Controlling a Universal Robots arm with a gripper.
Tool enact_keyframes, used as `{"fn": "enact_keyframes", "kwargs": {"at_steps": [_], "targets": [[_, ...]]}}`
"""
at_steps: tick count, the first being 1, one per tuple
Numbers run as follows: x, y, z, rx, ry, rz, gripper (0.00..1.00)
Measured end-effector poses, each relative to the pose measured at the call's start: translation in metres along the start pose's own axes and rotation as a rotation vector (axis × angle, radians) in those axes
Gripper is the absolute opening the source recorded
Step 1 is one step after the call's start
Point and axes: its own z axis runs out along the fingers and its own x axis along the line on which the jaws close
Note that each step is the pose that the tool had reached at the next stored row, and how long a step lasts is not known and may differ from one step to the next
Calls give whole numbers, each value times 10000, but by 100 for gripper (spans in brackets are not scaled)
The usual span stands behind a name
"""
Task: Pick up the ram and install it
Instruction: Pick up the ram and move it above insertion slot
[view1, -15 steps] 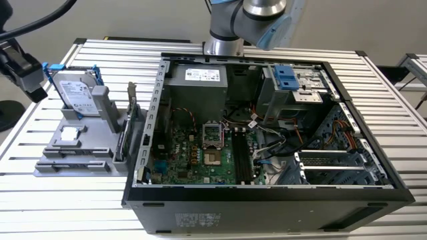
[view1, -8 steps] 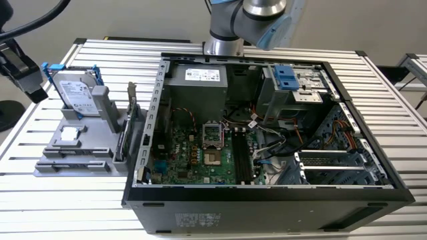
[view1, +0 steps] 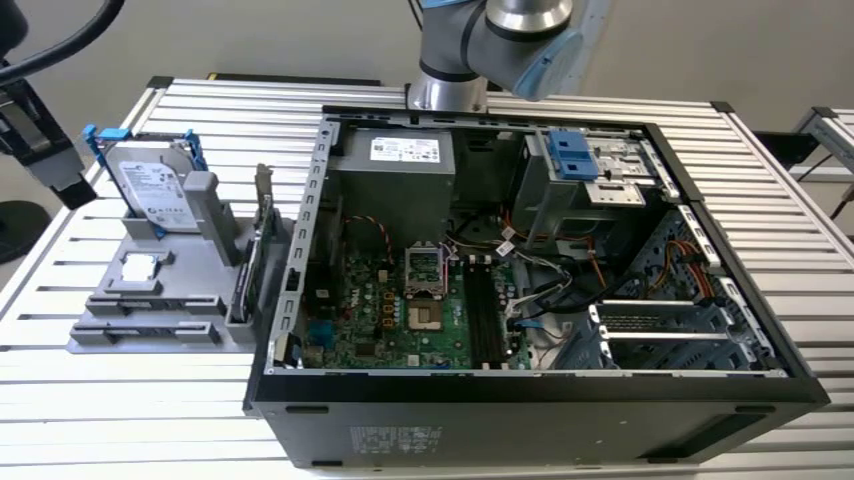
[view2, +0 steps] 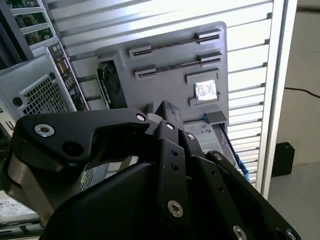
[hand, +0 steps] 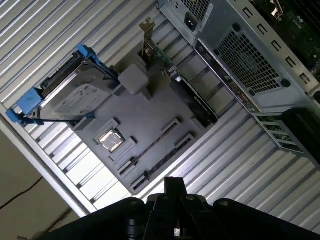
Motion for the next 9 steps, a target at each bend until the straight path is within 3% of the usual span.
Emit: {"fn": "enact_keyframes", "kwargs": {"at_steps": [9], "targets": [[1,-3,36,54,-98,965,0]]}}
